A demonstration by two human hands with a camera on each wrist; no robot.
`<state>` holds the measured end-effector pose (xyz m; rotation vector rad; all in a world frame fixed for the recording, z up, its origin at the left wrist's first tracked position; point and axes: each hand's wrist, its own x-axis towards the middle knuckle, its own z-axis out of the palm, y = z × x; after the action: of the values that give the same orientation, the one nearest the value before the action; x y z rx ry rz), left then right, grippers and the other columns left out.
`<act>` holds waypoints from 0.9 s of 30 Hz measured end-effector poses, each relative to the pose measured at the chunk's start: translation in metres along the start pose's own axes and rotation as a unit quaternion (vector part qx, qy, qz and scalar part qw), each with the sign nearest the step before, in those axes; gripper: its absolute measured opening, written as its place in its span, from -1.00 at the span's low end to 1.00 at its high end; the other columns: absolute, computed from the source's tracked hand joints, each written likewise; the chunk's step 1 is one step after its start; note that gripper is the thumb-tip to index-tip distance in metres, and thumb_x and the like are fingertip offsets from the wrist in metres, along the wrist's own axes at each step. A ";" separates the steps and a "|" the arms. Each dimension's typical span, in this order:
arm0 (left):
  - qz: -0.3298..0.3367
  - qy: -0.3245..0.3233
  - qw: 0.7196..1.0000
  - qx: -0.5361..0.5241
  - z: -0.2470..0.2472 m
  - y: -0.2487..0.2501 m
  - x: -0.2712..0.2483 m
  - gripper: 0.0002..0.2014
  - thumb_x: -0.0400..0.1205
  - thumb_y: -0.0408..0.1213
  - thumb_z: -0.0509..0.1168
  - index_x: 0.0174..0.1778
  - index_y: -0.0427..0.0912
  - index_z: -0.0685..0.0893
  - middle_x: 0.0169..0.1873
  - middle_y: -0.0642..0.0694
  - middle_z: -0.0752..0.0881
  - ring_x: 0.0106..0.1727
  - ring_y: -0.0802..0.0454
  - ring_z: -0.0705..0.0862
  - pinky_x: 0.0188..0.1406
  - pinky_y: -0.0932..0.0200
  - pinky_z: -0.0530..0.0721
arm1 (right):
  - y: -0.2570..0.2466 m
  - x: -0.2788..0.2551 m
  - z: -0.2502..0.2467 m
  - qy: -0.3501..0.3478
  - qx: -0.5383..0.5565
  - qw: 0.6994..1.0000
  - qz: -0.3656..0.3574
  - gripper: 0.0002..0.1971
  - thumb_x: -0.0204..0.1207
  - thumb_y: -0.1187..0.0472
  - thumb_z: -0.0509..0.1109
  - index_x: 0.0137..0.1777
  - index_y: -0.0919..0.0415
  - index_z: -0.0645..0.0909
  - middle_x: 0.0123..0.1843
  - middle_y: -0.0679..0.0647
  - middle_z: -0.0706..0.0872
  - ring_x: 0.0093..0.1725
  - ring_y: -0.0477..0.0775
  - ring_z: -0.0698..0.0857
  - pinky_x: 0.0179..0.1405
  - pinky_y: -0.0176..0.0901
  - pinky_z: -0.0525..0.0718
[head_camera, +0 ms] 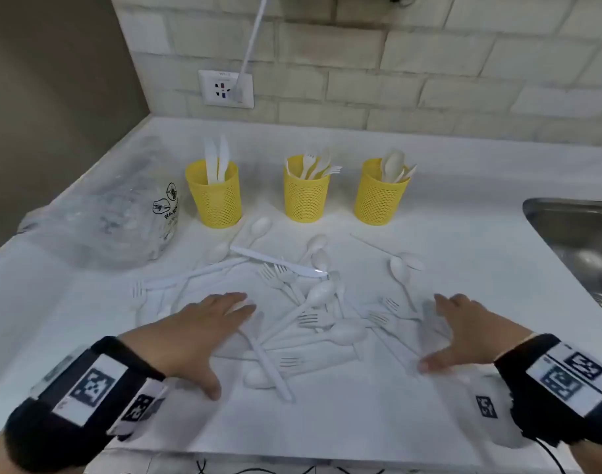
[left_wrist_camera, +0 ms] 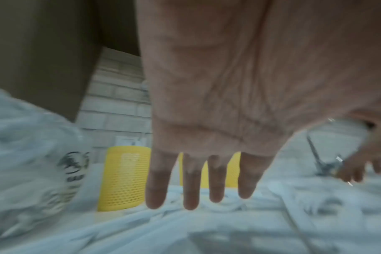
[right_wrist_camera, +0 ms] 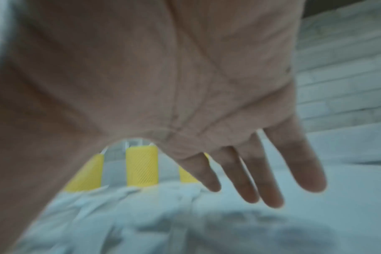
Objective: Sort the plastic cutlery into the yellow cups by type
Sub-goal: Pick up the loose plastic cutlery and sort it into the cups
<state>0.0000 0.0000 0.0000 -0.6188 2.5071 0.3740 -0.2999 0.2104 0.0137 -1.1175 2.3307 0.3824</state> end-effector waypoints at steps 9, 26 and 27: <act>0.012 0.049 0.992 0.116 -0.020 0.017 0.050 -0.81 0.62 -0.35 0.19 0.14 -0.19 0.51 0.20 -0.10 0.51 0.20 -0.04 0.48 -0.06 0.19 0.37 | -0.038 0.030 -0.009 0.022 0.010 1.000 -0.015 -0.47 0.46 0.10 0.41 0.27 0.31 0.25 0.20 0.17 0.57 0.09 0.15 0.60 -0.26 -0.25 0.45; -0.045 0.107 0.985 -0.125 -0.024 0.059 0.033 -0.32 0.32 0.34 0.36 0.16 -0.07 0.41 -0.18 0.08 0.57 -0.14 0.09 0.57 -0.29 0.20 0.48 | -0.042 0.056 -0.009 0.046 0.076 0.994 -0.059 -0.70 0.52 0.31 0.22 0.20 0.29 0.24 -0.19 0.01 0.45 -0.05 0.11 0.52 -0.34 -0.33 0.39; -0.064 0.093 0.987 -0.118 -0.021 0.064 0.035 -0.22 0.24 0.35 0.42 0.20 -0.07 0.37 -0.16 0.08 0.53 -0.11 0.08 0.55 -0.27 0.20 0.48 | -0.042 0.056 -0.011 0.044 0.077 0.994 -0.064 -0.80 0.53 0.31 0.20 0.06 0.24 0.24 -0.21 -0.01 0.42 -0.05 0.12 0.51 -0.38 -0.30 0.36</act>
<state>-0.0670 0.0349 0.0064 -0.9426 2.6019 0.5963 -0.2999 0.1437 -0.0106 -1.2220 2.3031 0.1065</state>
